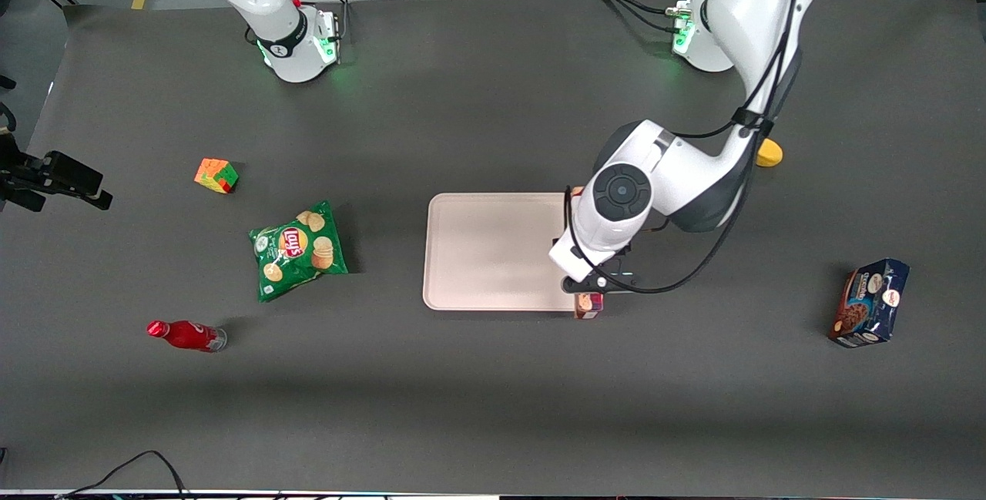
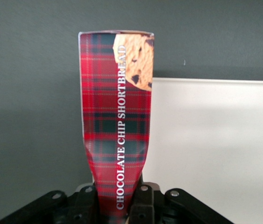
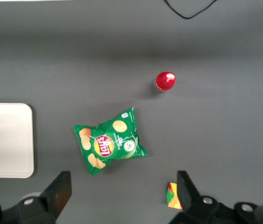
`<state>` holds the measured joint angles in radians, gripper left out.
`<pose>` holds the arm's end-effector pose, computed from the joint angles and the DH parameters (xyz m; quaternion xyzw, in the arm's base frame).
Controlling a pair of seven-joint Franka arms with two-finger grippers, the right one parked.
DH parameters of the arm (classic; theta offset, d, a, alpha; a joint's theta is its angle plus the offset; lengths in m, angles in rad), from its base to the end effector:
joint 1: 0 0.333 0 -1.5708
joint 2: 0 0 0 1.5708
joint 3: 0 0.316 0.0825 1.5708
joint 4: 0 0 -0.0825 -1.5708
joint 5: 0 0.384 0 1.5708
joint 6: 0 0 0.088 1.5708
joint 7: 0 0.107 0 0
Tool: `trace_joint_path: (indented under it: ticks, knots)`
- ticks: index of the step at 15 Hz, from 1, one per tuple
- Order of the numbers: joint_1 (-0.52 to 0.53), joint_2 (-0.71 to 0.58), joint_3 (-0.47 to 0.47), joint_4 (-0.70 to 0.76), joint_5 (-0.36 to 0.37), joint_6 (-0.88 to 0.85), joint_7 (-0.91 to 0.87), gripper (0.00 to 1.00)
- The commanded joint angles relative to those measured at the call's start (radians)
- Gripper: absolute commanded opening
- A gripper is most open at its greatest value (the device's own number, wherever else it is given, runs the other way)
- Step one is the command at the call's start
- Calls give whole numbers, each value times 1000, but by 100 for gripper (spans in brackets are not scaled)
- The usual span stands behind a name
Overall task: Place red cookie box on tray
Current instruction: 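Carry the held box over the pink tray and lower it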
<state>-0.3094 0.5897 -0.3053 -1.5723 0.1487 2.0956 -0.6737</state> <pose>0.5847 -0.3679 0.3062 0.9995 0.0136 -0.0273 0.0056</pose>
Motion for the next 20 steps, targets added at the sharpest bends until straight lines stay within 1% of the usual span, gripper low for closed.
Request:
trace_joint_path:
  ticks: [1,6,9,11,13,17,18,20]
  knots:
    - [-22,-19,6,-109,20,112,-43,15]
    - [-28,-28,6,-219,26,214,-69,16]
    - [-33,-28,6,-229,26,222,-76,16]
    - [-33,-24,6,-233,26,244,-76,19]
    - [-33,-21,8,-238,26,258,-86,29]
    - [-30,-21,11,-238,26,259,-86,57]
    - [-30,-21,11,-236,26,259,-86,66]
    - [-28,-21,12,-236,26,259,-86,99]
